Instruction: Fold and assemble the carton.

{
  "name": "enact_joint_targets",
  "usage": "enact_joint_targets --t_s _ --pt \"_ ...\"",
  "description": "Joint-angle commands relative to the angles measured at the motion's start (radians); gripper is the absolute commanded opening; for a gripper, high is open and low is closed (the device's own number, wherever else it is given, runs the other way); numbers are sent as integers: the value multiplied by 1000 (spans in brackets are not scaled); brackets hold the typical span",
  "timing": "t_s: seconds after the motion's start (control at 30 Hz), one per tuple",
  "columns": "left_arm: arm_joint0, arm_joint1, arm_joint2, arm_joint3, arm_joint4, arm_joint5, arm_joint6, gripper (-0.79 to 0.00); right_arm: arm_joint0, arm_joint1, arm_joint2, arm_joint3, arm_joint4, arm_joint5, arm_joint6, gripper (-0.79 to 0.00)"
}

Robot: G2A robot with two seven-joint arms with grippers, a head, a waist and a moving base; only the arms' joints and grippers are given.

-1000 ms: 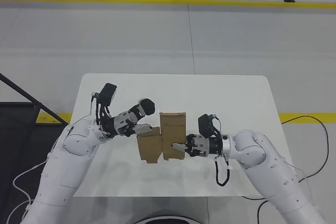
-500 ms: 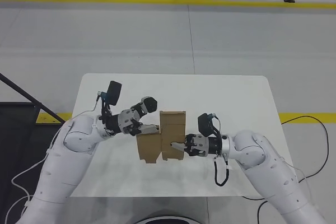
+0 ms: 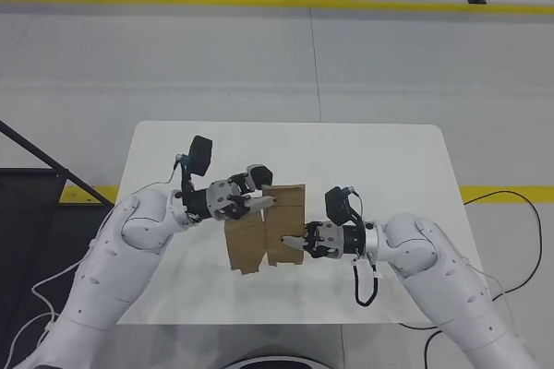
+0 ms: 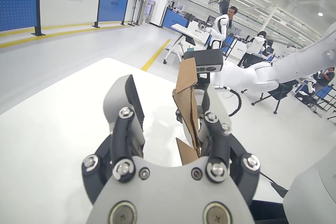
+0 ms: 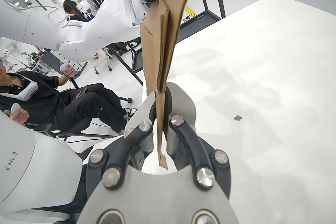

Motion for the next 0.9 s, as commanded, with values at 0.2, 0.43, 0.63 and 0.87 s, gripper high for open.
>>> enact_joint_targets --t_s 0.2,0.43,0.63,0.87 --pt "-32 33 63 21 -22 0 26 -400 6 -2 -7 3 -1 0 -1 -785" --pt "-54 59 98 23 -20 0 73 -394 7 -1 -6 5 -7 6 -3 -785" --pt "-46 91 87 8 -23 0 129 -234 -4 5 10 -12 -39 3 -4 -785" --pt "-49 129 112 0 -67 0 92 -182 -32 14 36 -57 -96 25 -12 -785"
